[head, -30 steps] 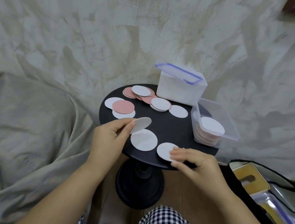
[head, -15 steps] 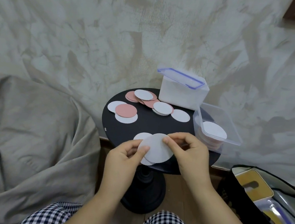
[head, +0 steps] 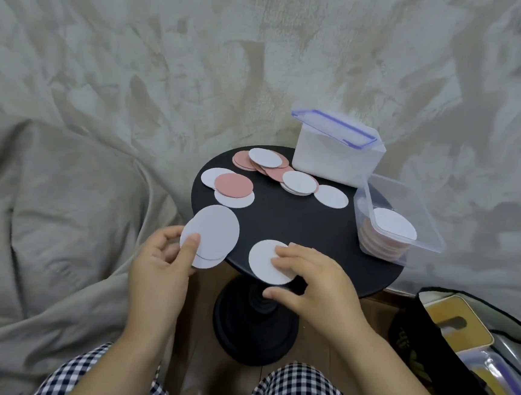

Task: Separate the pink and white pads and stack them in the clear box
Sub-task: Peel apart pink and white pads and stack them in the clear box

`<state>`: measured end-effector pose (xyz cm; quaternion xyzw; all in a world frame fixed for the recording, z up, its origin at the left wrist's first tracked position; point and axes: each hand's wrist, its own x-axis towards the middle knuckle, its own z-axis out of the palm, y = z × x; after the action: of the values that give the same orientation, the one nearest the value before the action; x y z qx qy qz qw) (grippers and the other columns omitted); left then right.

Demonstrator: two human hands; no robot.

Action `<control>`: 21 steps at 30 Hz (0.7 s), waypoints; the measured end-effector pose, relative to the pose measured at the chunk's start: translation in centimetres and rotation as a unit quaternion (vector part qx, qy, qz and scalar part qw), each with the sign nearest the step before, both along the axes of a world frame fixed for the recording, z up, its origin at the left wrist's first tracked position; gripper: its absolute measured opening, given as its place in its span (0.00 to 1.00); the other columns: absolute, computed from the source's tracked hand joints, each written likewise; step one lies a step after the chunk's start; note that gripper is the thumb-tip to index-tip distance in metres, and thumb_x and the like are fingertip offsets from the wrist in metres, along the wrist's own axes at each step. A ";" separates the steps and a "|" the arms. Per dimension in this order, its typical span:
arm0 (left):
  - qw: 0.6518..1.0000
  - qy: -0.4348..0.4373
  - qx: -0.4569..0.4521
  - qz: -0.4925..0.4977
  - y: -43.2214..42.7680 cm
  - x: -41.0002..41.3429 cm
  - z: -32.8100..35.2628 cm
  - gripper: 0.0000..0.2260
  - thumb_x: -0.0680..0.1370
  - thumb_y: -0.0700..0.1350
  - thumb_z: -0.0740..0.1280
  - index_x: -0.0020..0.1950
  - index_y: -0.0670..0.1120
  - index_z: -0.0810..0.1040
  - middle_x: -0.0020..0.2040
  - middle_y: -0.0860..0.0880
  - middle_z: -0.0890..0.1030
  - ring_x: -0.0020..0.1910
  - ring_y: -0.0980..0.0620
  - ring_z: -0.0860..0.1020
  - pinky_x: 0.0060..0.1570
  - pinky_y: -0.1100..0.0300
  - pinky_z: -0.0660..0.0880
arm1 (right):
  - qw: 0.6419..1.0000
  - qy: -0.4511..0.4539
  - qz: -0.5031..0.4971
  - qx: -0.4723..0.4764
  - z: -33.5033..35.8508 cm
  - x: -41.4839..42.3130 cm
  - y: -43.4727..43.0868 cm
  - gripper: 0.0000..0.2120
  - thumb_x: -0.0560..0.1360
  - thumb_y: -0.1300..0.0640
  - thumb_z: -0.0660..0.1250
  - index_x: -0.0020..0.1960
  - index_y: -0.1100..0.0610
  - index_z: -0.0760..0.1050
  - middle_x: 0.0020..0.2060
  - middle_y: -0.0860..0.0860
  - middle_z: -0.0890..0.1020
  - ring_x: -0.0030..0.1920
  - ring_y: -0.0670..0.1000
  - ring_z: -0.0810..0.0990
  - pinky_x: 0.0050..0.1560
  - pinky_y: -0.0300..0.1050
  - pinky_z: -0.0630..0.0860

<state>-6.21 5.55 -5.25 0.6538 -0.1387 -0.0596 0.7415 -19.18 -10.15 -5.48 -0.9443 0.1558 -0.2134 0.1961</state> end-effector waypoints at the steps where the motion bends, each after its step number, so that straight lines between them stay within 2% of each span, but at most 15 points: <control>1: 1.000 -0.002 0.002 -0.003 0.0 -0.1 -0.1 0.04 0.77 0.41 0.66 0.44 0.49 0.76 0.35 0.59 0.84 0.35 0.63 0.81 0.34 0.70 0.76 | 1.000 -0.024 -0.005 0.006 -0.3 -0.2 0.2 0.20 0.64 0.45 0.75 0.54 0.50 0.81 0.59 0.40 0.78 0.64 0.41 0.72 0.68 0.45 0.65; 4: 1.000 -0.001 -0.006 -0.012 -0.1 -0.4 0.0 0.04 0.77 0.40 0.65 0.44 0.49 0.76 0.35 0.59 0.84 0.36 0.63 0.81 0.35 0.70 0.76 | 0.989 -0.091 -0.025 0.111 0.0 -0.9 0.7 0.06 0.69 0.51 0.72 0.46 0.48 0.82 0.47 0.31 0.80 0.58 0.36 0.75 0.65 0.35 0.66; 5: 1.000 0.000 -0.006 -0.016 -0.2 -0.4 0.0 0.05 0.77 0.40 0.65 0.44 0.49 0.76 0.35 0.59 0.84 0.36 0.63 0.81 0.35 0.70 0.76 | 0.982 -0.103 -0.038 0.153 0.5 -1.1 0.7 0.04 0.71 0.53 0.70 0.44 0.46 0.82 0.43 0.30 0.81 0.55 0.34 0.77 0.60 0.32 0.68; 7: 1.000 0.002 -0.001 -0.028 -0.5 -0.6 0.0 0.04 0.77 0.41 0.65 0.44 0.50 0.76 0.36 0.58 0.84 0.37 0.61 0.81 0.38 0.65 0.78 | 0.968 -0.129 -0.065 0.205 1.5 -1.5 0.5 0.06 0.73 0.54 0.67 0.40 0.46 0.79 0.39 0.34 0.82 0.45 0.34 0.78 0.47 0.27 0.70; 9: 0.998 0.009 0.001 -0.060 -1.1 -1.0 0.1 0.04 0.77 0.41 0.65 0.44 0.49 0.76 0.37 0.55 0.84 0.38 0.57 0.82 0.41 0.58 0.78 | 0.950 -0.155 -0.089 0.256 2.3 -1.6 0.2 0.07 0.74 0.54 0.66 0.38 0.48 0.79 0.36 0.38 0.81 0.39 0.37 0.77 0.40 0.27 0.70; 14: 0.971 0.046 0.002 -0.234 -2.9 -2.9 1.4 0.01 0.78 0.39 0.63 0.47 0.43 0.74 0.36 0.50 0.84 0.37 0.55 0.82 0.36 0.63 0.78 | 0.906 -0.218 -0.117 0.345 2.4 -1.1 0.0 0.05 0.72 0.55 0.67 0.38 0.53 0.79 0.33 0.43 0.82 0.36 0.36 0.77 0.37 0.26 0.71; 18: 0.953 0.019 0.009 -0.303 -3.7 -3.9 2.1 0.02 0.77 0.41 0.64 0.49 0.44 0.73 0.39 0.46 0.84 0.43 0.50 0.83 0.47 0.52 0.80 | 0.884 -0.264 -0.140 0.359 2.3 -0.6 0.3 0.03 0.74 0.56 0.66 0.42 0.54 0.75 0.33 0.46 0.79 0.33 0.37 0.76 0.34 0.28 0.71; 21: 0.946 0.004 0.014 -0.325 -4.2 -4.0 2.1 0.05 0.76 0.41 0.66 0.51 0.46 0.73 0.43 0.46 0.85 0.45 0.49 0.83 0.50 0.48 0.79 | 0.879 -0.277 -0.138 0.363 2.4 -0.5 0.2 0.02 0.75 0.56 0.65 0.47 0.53 0.74 0.31 0.45 0.79 0.33 0.37 0.77 0.35 0.28 0.71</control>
<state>-10.23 1.31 -3.10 0.5838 -0.3398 -0.3014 0.6729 -19.66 -9.98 -3.12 -0.6785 0.2900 -0.4197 0.5285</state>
